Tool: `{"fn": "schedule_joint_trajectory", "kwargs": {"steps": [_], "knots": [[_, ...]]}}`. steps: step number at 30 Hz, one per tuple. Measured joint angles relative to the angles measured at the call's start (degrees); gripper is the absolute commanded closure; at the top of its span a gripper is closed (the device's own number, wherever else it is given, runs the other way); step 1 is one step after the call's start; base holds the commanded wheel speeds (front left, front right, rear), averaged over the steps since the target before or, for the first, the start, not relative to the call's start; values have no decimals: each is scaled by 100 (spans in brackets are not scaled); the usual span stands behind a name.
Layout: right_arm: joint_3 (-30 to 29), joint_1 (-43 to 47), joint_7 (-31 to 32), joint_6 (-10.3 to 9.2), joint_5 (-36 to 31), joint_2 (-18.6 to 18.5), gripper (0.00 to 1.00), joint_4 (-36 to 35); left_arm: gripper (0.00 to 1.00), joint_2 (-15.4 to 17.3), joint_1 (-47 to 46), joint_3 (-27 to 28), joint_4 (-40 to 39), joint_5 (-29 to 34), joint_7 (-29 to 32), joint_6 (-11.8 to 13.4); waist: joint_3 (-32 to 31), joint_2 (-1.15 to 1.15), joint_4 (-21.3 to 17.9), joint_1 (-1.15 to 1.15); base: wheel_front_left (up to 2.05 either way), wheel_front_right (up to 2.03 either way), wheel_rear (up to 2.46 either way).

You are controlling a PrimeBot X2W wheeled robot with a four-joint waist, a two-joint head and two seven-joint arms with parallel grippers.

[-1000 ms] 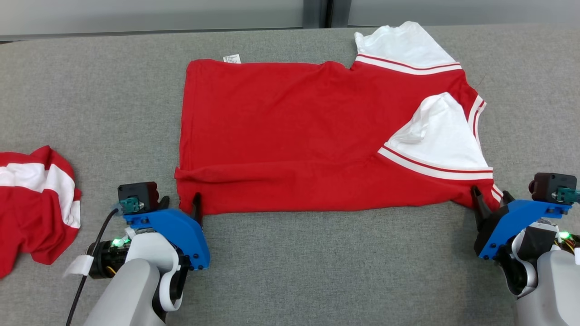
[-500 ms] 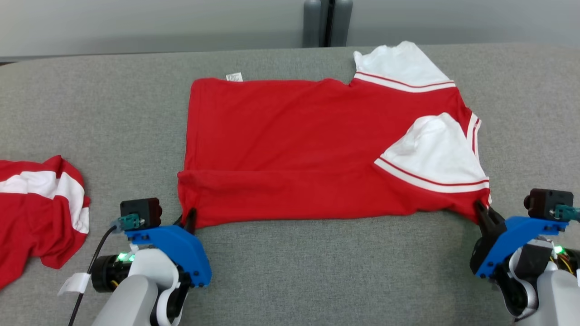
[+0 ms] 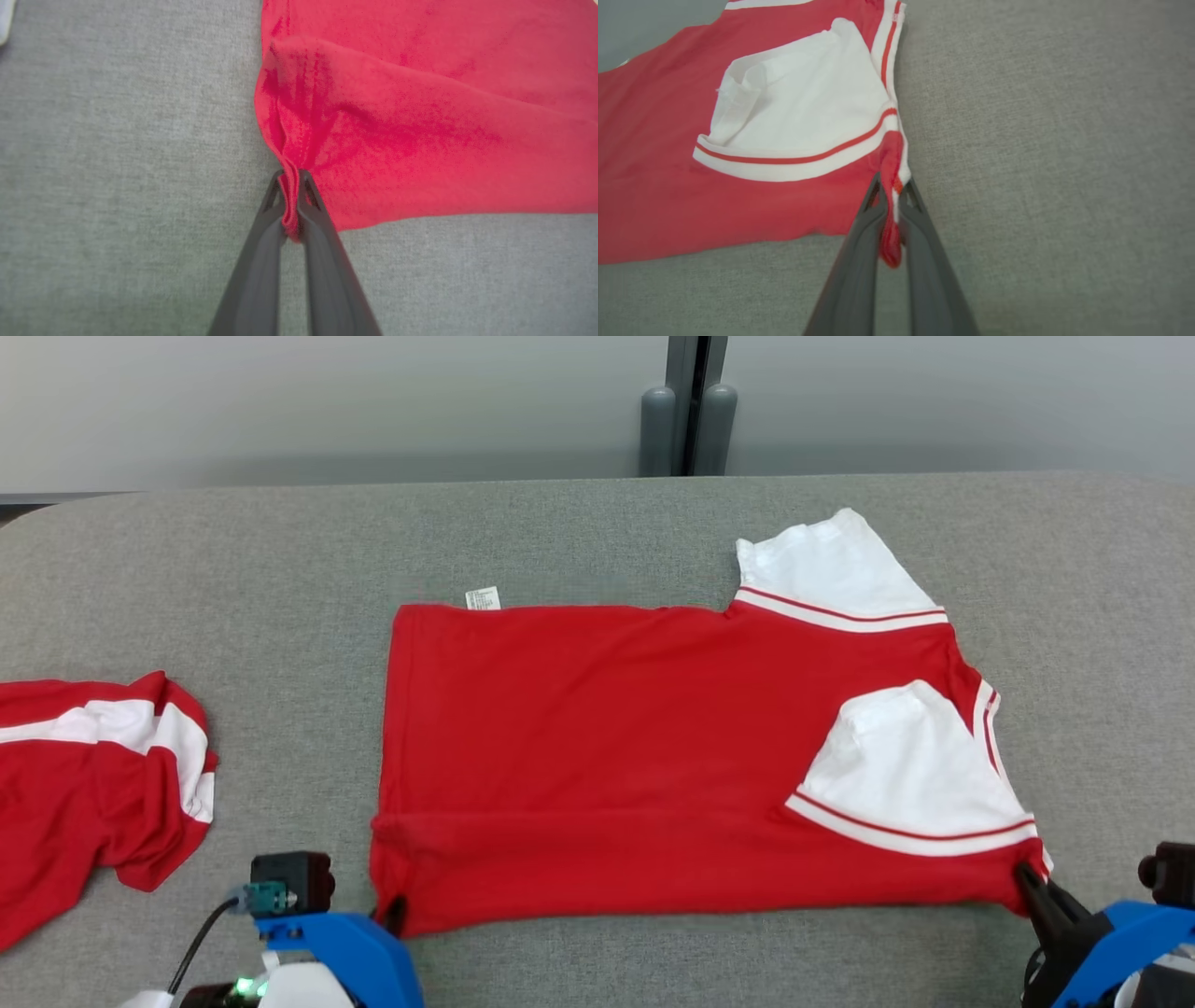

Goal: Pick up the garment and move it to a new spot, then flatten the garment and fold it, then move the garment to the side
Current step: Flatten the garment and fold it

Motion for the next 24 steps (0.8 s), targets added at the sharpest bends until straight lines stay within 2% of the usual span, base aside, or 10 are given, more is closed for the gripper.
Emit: {"fn": "schedule_joint_trajectory", "kwargs": {"steps": [5, 6, 7, 8, 17, 21, 24], "knots": [[26, 246, 56, 0, 130, 1, 100, -124, 100, 62, 342, -1, -283, -78, 134, 168, 12, 0, -36, 0, 0, 0, 0], [29, 247, 24, 0, 138, 0, 80, -146, 100, 63, 389, -1, -335, -97, 185, 200, 17, 0, -42, 0, 0, 0, 0], [27, 246, 21, 0, 135, 0, 0, -152, 27, 63, 428, 7, -380, -121, 191, 221, 21, 0, -45, 0, 0, 0, 0], [24, 247, 10, 0, 120, 0, 0, -147, 0, 63, 459, 27, -424, -119, 167, 246, 23, 0, -44, 0, 0, 0, 0], [-42, 4, 145, 0, -94, 0, 0, -361, 0, 87, 302, 304, -573, -182, -133, 289, 22, 0, -3, 0, 0, 0, 0], [194, -830, 552, 0, -438, -9, 0, -631, 0, 101, -354, 426, -611, -377, -15, 16, 117, 0, -73, 1, 0, 0, 0], [569, -1586, 988, 0, -453, -154, 0, -525, 0, 286, -1066, 461, -437, -398, 249, -188, 232, 0, -148, 1, 0, 0, 0]]}}
